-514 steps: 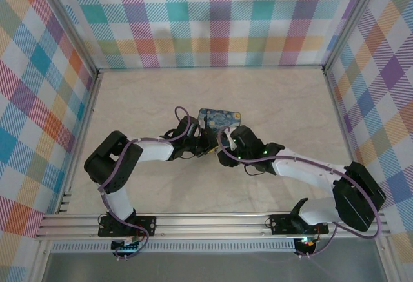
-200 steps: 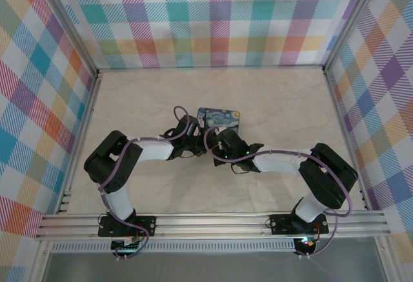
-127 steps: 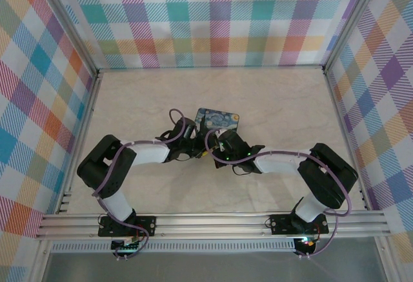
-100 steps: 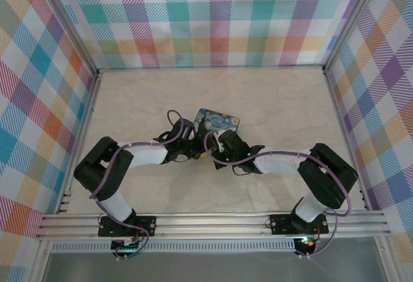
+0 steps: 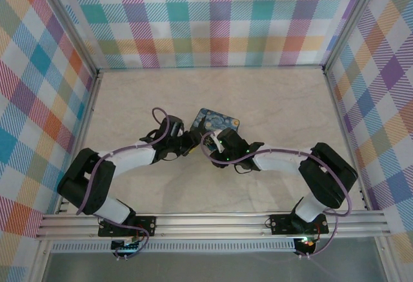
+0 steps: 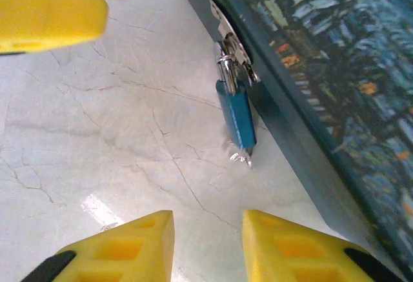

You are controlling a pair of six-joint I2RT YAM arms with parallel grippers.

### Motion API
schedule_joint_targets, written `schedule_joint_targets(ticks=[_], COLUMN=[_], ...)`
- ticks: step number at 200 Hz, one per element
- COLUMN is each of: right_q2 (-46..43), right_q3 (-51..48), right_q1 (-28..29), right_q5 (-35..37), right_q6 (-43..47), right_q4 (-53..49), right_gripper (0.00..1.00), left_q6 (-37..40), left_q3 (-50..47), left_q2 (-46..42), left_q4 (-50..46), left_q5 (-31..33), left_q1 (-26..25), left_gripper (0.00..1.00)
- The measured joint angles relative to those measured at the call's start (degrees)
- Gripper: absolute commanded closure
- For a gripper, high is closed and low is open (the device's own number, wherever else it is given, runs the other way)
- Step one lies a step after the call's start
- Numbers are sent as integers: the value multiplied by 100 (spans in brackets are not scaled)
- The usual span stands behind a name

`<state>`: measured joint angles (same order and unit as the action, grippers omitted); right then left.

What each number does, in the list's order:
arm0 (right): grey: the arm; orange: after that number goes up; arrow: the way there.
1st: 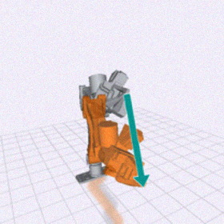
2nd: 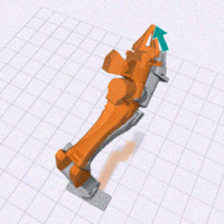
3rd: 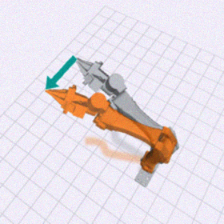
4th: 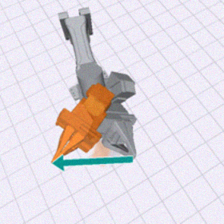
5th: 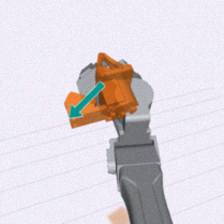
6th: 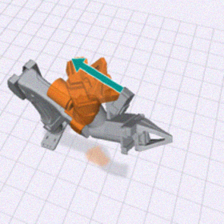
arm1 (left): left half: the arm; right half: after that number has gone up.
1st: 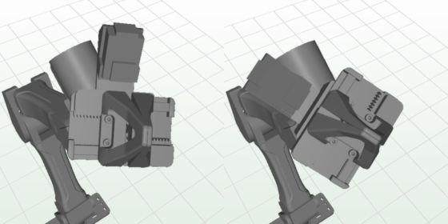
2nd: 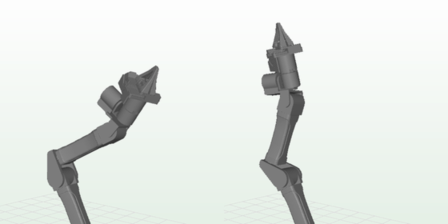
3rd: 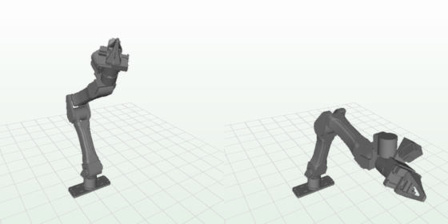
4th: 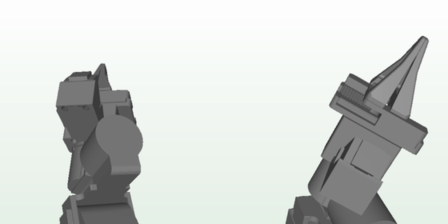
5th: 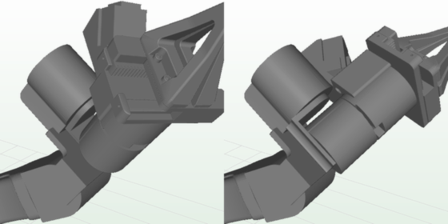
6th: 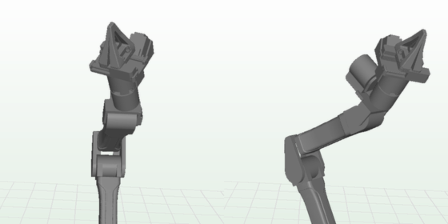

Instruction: Unlock a padlock with a key

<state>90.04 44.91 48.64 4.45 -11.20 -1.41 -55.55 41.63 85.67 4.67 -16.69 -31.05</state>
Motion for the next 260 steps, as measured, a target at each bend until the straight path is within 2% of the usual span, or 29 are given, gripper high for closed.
schedule_joint_targets(ticks=[49, 103, 149, 182, 218, 260], right_q2=[-457, -315, -221, -358, -455, -271], right_q3=[-22, 79, 162, 37, -33, 173], right_q1=[-208, -608, -778, -780, -824, -955], right_q5=[-42, -68, -52, -109, -107, -164], right_q6=[-120, -205, -280, -461, -509, -535], right_q4=[9, 0, -44, -35, -105, -197], right_gripper=[62, 61, 60, 59, 59, 59], left_q6=[144, 442, 603, 616, 625, 745], left_q3=[-15, 155, 363, 260, -61, -227], left_q2=[-164, -216, -166, -24, 216, 833], left_q4=[-186, -501, -382, 4, 614, 1526], left_q5=[131, 317, 151, -4, -59, 348], left_q1=[234, 481, 474, 271, -205, -798], left_gripper=[52, 51, 50, 47, 46, 42])
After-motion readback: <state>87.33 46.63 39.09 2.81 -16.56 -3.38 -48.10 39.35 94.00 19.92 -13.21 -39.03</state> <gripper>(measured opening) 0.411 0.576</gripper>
